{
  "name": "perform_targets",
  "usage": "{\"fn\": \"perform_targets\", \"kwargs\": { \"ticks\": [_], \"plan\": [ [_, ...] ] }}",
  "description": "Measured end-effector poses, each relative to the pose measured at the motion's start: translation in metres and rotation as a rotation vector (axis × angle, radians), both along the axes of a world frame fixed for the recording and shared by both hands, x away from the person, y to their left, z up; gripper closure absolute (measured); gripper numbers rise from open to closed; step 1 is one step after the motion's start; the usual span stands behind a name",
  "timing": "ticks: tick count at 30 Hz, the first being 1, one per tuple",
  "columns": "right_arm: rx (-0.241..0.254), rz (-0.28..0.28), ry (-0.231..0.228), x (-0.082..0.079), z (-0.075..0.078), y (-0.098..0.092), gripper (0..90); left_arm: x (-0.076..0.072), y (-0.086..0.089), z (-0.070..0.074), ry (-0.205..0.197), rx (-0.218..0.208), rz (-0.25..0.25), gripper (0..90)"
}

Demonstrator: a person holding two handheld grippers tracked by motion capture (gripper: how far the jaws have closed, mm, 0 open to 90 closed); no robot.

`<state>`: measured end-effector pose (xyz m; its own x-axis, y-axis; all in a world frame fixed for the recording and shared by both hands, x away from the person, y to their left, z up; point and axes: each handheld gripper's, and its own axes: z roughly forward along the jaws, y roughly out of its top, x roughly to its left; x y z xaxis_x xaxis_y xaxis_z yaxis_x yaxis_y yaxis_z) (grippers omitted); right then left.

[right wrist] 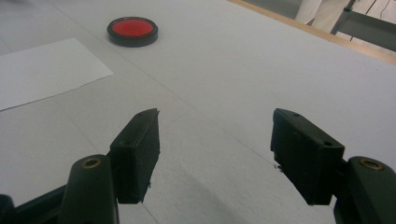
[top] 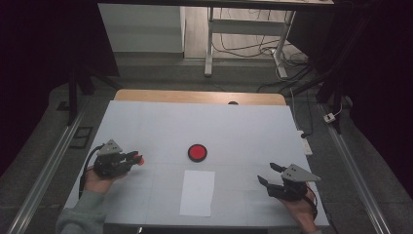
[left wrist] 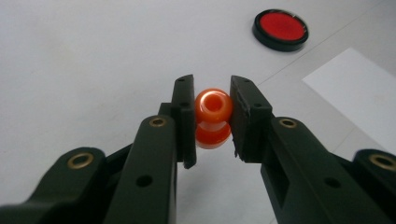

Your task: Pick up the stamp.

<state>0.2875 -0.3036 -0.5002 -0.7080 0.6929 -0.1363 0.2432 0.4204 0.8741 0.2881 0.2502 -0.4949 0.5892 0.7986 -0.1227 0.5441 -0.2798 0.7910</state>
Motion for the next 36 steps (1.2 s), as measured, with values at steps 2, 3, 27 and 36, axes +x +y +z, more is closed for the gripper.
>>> {"fn": "perform_targets", "kwargs": {
  "ticks": [2, 3, 27, 36],
  "plan": [
    [-0.002, 0.0, 0.001, 0.0, 0.0, 0.0, 32.5, -0.001, -0.001, 0.002, -0.003, -0.017, -0.005, 72.5],
    [-0.007, -0.001, 0.002, 0.0, 0.0, 0.001, 32.5, -0.001, -0.002, 0.003, -0.005, -0.025, -0.006, 72.5],
    [-0.014, 0.005, 0.002, -0.001, 0.0, 0.003, 33.1, 0.002, -0.042, 0.034, -0.067, -0.111, -0.108, 72.5],
    [-0.015, 0.007, 0.003, -0.001, -0.001, 0.004, 33.1, 0.002, -0.05, 0.035, -0.065, -0.103, -0.133, 72.5]
  ]
}}
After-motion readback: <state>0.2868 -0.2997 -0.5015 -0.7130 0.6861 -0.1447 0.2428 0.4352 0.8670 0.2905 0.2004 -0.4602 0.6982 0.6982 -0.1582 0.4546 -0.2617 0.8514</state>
